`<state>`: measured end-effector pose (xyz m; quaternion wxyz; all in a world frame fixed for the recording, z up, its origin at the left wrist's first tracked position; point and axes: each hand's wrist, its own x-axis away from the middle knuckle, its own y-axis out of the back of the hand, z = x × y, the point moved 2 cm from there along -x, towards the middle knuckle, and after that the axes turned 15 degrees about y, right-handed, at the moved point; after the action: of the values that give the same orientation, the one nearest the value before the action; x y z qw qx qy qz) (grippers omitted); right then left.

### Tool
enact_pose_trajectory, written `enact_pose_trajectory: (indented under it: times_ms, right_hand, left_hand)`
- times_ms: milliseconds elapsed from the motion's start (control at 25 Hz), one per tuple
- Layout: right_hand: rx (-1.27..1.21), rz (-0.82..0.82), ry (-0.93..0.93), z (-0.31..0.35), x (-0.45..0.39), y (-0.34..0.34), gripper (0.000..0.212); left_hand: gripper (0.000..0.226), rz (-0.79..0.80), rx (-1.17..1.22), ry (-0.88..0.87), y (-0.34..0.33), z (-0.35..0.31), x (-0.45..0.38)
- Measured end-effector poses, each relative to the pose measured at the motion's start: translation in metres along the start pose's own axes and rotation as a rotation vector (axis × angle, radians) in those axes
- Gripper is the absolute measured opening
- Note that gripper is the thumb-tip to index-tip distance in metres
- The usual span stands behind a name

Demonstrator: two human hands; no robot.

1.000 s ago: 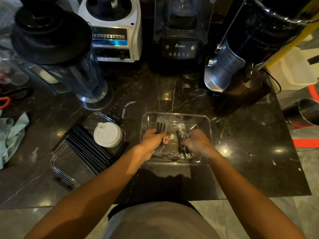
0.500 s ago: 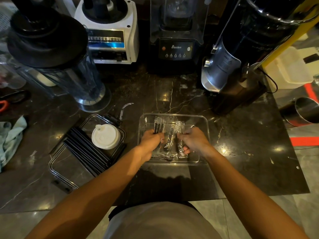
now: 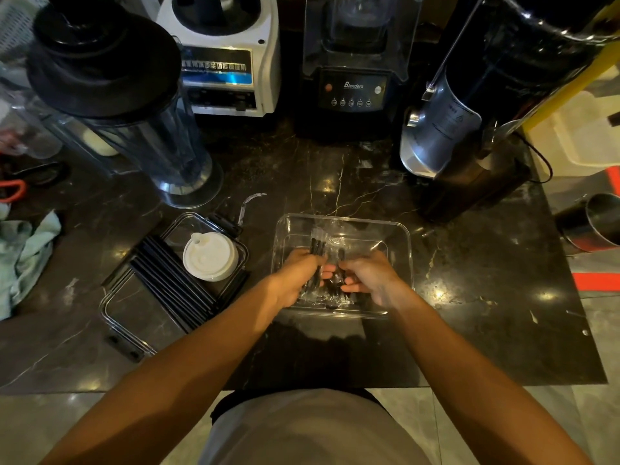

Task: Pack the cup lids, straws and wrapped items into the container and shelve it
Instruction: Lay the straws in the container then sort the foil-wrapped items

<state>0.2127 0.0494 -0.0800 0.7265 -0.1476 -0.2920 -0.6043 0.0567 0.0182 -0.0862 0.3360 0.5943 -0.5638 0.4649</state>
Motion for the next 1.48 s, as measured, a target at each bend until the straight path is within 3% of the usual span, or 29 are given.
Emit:
enact_pose_trajectory:
  times_ms: [200, 320, 520, 680, 840, 1000, 1080, 1320, 1480]
  right_hand:
    - [-0.069, 0.070, -0.042, 0.000, 0.000, 0.015, 0.021]
    - [-0.052, 0.054, 0.026, 0.005, 0.001, 0.024, 0.030]
    - [0.542, 0.272, 0.250, 0.018, 0.002, 0.021, 0.007]
    - [0.891, 0.580, 0.312, 0.013, 0.004, -0.013, 0.011]
    - [1.343, 0.635, 0.495, 0.013, 0.011, -0.047, 0.023]
    - [1.458, 0.698, 0.508, 0.015, 0.012, -0.057, 0.014]
    - [1.374, 0.687, 0.454, 0.018, 0.011, -0.046, 0.011]
    - [0.687, 0.468, 0.343, 0.045, 0.013, 0.014, 0.009]
    - [0.179, 0.258, 0.200, 0.045, 0.020, 0.042, 0.036]
  left_hand:
    - [0.021, 0.076, 0.026, -0.006, -0.002, 0.000, 0.004]
    - [0.020, 0.013, -0.021, -0.113, -0.005, -0.003, 0.012]
    - [0.016, -0.048, -0.033, -0.264, 0.006, -0.019, 0.036]
    - [0.019, 0.008, 0.033, -0.288, 0.019, -0.032, 0.054]
    - [0.020, 0.019, 0.120, -0.303, 0.033, -0.037, 0.061]
    - [0.019, -0.018, 0.145, -0.308, 0.043, -0.036, 0.065]
    - [0.019, -0.011, 0.165, -0.301, 0.043, -0.035, 0.066]
    - [0.018, 0.041, 0.191, -0.294, 0.034, -0.034, 0.064]
    - [0.019, 0.088, 0.195, -0.249, 0.018, -0.031, 0.058]
